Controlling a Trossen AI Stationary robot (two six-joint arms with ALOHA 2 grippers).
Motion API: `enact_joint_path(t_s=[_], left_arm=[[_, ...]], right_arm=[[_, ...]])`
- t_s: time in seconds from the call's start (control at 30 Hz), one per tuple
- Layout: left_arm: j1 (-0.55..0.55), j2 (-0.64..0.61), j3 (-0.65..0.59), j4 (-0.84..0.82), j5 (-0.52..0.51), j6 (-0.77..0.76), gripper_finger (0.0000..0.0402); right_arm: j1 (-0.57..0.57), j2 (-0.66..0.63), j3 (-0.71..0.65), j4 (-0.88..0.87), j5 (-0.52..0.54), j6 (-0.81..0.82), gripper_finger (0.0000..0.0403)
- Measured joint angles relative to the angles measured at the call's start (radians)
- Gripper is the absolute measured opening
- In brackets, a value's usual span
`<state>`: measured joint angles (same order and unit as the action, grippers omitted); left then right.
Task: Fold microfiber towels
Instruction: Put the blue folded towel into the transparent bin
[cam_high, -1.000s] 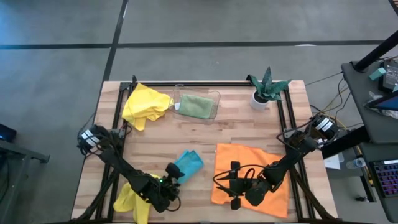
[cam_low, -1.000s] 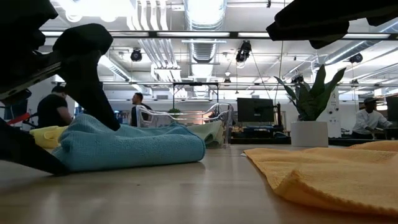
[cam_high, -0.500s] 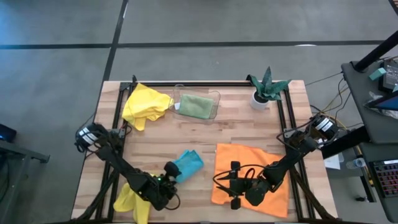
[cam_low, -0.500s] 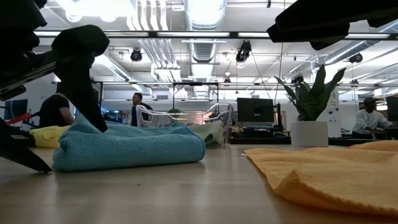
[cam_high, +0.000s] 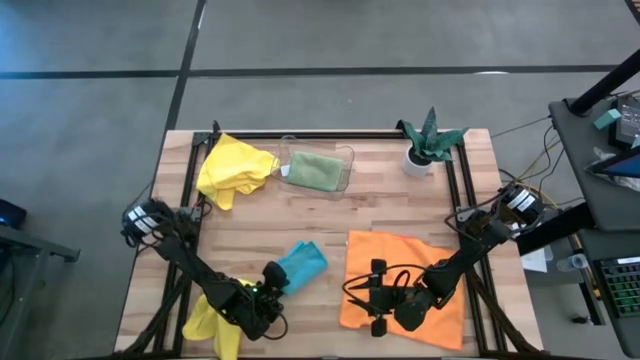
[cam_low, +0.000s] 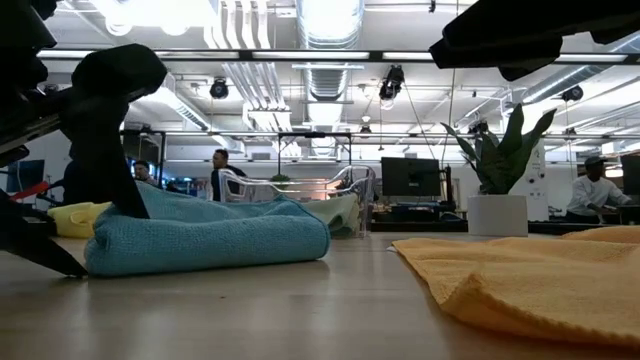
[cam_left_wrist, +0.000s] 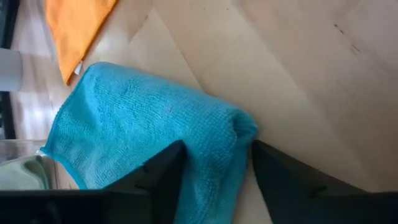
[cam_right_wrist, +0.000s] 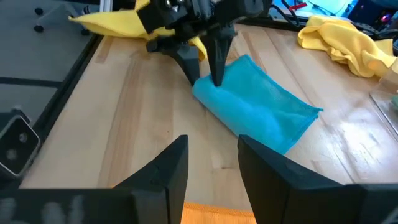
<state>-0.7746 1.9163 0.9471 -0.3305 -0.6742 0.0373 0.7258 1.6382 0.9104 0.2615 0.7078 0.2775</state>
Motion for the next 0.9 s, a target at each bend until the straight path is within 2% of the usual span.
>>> enact_joint_path(t_s=[0.1,0.3,0.47,0.67,0.77,0.9], left_arm=[[0.002,0.0,-0.001,0.024,-0.025,-0.017,0.0134],[0.008,0.0,-0.004,0.033,0.001,-0.059,0.0016],[0.012,-0.02,0.002,0.033,0.01,-0.085,0.0004],[0.013,-0.099,-0.008,0.043,0.036,-0.107,0.0002],[0.016,-0.135,-0.012,0.059,0.037,-0.107,0.0001],[0.016,-0.153,-0.015,0.061,0.04,-0.108,0.0001]], right_arm=[[0.0,0.0,0.009,0.015,0.0,0.001,0.013],[-0.013,0.0,0.013,0.063,0.0,-0.059,0.013],[-0.015,0.0,0.013,0.062,0.003,-0.137,0.0133],[-0.025,0.0,0.014,0.07,-0.004,-0.218,0.0161],[-0.053,0.015,0.016,0.096,-0.083,-0.225,0.019],[-0.086,0.051,0.016,0.093,-0.115,-0.244,0.0239]])
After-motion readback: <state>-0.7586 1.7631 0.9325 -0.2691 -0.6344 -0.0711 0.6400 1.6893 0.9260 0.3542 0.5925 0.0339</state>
